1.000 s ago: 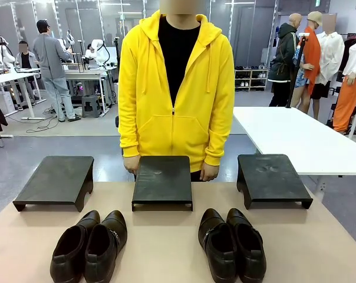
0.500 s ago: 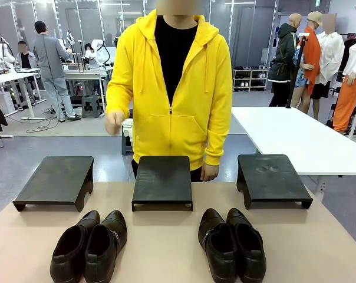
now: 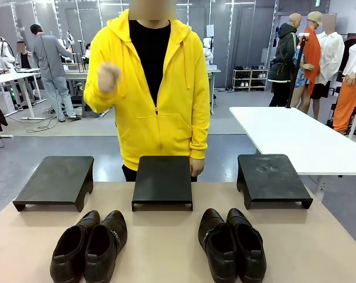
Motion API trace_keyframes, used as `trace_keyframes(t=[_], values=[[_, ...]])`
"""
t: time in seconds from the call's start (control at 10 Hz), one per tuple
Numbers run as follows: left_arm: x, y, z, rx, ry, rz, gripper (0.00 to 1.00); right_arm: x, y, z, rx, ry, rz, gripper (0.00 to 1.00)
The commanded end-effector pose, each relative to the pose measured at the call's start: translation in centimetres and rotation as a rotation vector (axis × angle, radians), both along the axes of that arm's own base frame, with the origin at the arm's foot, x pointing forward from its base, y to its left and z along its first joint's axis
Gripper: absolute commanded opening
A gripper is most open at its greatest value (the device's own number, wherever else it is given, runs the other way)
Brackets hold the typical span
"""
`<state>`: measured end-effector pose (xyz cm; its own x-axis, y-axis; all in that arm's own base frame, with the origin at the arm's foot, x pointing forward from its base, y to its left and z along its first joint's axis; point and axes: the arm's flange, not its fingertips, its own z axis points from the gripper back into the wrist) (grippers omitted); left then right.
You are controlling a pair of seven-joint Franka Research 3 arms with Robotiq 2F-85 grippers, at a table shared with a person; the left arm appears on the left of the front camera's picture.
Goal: Place the shoes on the stand as instructed by the person.
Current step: Pick up one pair of Shoes and place it on the Shoes Stand indicated by the person.
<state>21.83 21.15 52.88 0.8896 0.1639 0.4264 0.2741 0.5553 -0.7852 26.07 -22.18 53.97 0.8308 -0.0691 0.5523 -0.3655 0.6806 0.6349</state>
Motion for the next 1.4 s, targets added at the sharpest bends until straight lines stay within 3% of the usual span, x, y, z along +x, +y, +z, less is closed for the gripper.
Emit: trace_keyframes(t=[0.0, 1.3], values=[[0.06, 0.2, 0.25, 0.0, -0.008, -0.01, 1.0, -0.08, 0.07, 0.05, 0.0, -0.006, 0.008, 1.0], [0.06, 0.2, 0.25, 0.0, -0.008, -0.01, 1.0, -0.08, 0.07, 0.05, 0.0, -0.006, 0.008, 1.0]])
